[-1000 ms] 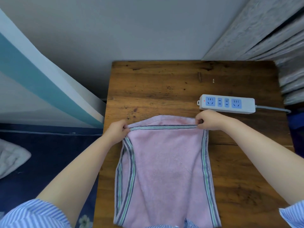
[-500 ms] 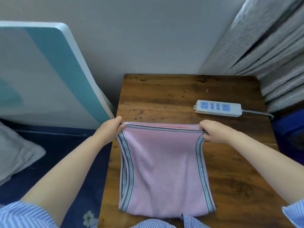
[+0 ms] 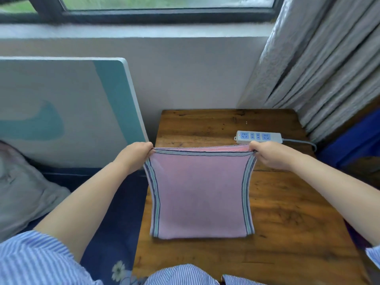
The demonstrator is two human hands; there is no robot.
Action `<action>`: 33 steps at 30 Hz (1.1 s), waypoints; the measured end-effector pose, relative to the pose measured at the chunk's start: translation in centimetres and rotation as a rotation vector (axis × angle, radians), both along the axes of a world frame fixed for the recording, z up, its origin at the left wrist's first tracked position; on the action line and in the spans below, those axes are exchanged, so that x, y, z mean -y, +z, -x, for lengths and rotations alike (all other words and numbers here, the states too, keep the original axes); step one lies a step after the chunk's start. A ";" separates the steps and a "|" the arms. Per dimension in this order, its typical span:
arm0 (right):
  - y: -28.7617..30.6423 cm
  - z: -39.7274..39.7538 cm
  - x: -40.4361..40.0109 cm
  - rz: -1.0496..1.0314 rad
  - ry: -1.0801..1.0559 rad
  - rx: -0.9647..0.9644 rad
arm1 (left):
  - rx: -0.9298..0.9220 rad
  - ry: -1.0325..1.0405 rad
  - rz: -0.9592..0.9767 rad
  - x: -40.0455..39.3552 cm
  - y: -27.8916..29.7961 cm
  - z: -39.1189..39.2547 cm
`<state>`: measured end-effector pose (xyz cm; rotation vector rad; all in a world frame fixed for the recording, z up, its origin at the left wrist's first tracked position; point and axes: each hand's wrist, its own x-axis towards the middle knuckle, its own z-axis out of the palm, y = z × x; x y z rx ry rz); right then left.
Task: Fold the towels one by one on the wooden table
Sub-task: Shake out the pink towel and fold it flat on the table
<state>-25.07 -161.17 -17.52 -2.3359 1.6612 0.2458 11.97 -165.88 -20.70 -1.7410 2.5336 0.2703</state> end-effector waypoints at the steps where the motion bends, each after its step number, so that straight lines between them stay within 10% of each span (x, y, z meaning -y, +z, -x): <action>1: 0.3 -0.3 -0.5 0.021 0.018 0.004 | -0.010 0.012 0.025 -0.2 0.3 -0.1; 16: -3.6 -2.5 -9.6 0.039 -0.064 0.181 | 0.017 -0.170 0.212 -3.9 4.2 0.9; 33: -15.6 -9.8 -12.4 -0.221 0.224 -0.162 | 0.420 -0.149 -0.263 -14.0 -6.5 -2.8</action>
